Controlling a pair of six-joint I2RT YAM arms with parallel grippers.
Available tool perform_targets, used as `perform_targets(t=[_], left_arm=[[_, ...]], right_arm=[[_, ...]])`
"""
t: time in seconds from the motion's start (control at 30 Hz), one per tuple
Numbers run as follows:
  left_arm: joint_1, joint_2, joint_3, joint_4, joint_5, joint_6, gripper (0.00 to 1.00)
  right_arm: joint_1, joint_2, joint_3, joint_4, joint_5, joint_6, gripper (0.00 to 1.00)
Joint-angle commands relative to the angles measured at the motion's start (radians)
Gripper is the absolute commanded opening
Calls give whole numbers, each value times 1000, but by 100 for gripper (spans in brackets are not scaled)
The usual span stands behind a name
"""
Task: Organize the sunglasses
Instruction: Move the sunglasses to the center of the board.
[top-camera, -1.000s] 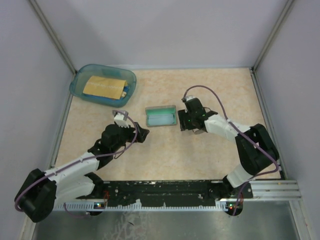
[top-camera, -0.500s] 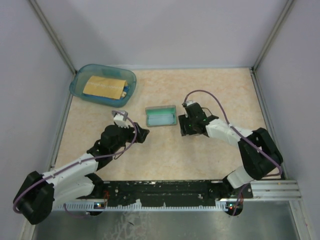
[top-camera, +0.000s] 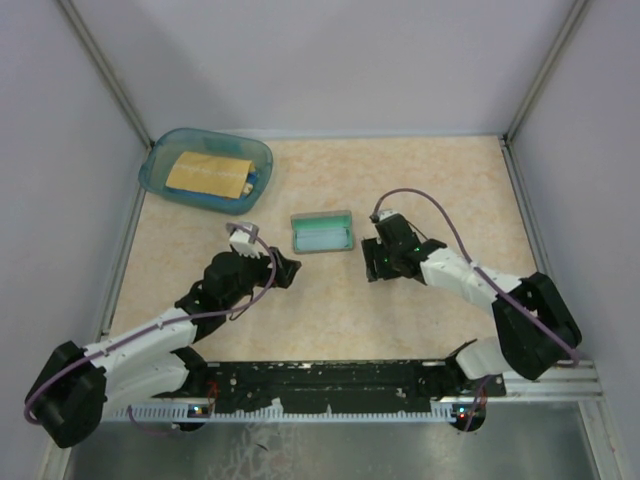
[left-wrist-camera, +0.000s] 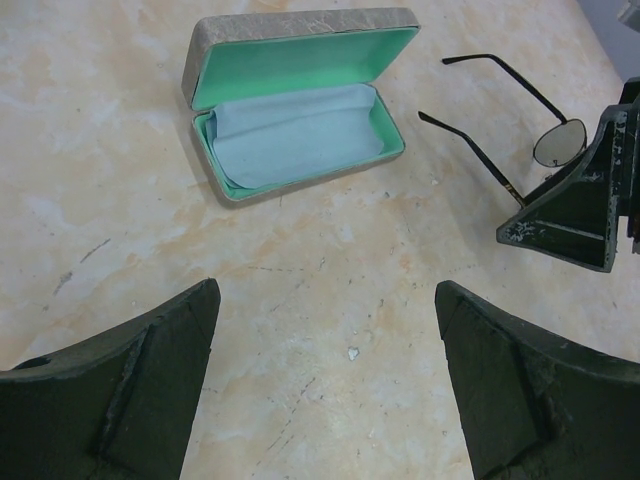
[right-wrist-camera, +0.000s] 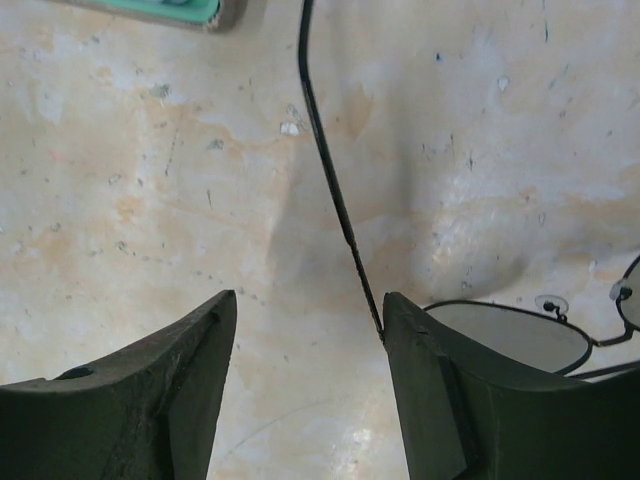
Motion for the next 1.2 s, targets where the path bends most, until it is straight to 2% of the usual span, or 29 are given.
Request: perform_targets(t=[0.0,0.6,1.0,1.17], left_arm=[[-21,-20,33,-16,-23,-2,94],[-89,-26,54,-31,-79,-2,94],[-97,-18,61,-39,-98,6,94],[-97,-12,66,-39,-98,7,94]], right_arm=[[7,-63,-22,-26,-2,21,61],[31,-181,-80,-86,2,47,63],[40,-26,5,8,-51,9,64],[87,5,24,5,-41,14,64]])
